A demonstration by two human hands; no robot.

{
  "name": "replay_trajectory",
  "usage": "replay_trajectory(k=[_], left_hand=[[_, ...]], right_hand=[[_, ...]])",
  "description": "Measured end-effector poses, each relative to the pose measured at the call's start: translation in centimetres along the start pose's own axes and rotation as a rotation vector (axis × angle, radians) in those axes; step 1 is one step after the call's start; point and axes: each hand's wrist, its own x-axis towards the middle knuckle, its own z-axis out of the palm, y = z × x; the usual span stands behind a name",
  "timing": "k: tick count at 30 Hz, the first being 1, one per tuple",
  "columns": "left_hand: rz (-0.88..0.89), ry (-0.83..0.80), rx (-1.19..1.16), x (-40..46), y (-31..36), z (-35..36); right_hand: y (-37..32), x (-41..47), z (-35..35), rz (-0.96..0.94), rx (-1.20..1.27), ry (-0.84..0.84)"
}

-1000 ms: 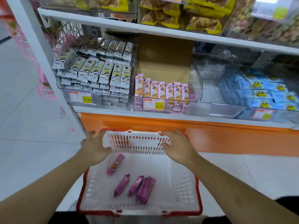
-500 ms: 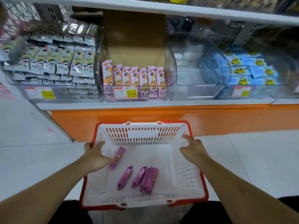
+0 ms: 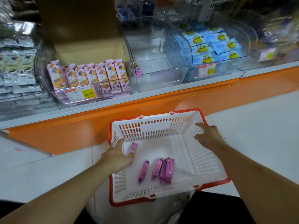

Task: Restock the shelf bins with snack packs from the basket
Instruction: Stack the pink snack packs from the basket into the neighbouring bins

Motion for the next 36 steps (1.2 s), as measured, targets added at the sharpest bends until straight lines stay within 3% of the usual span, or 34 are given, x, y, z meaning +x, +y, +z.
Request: replay_trajectory(k=[5, 9, 13, 18, 27, 32, 36], left_hand=[[0.034, 0.053, 0.147, -1.3, 1.1, -0.8], [0.203, 0.127, 0.230, -4.1, 5.3, -1.8], [0.436, 0.097, 0.160, -7.0, 9.8, -3.0], [0.584, 0.121, 0.191, -8.0, 11.5, -4.5], [0.482, 0.031, 0.148, 1.8, 8.4, 0.5], [0.416, -0.088, 0.160, 6.5, 6.4, 3.3], [0.391, -0.096, 0.155, 6.7, 6.5, 2.9]], right_hand=[[-2.4, -2.5, 0.0, -0.020, -0.241, 0.108], [-4.7, -6.3, -0.5, -0.121, -0.328, 0.191], [-5.5, -9.4, 0.2, -0.231, -0.190, 0.039], [-6.8, -10.6, 2.4, -0.329, -0.197, -0.129], [-4.5, -1.3, 13.0, -0.148, -0.347, -0.386], [-2.5, 1.1, 17.8, -0.140, -0.435, -0.371], [-2.4, 1.5, 17.1, -0.195, -0.434, -0.400]])
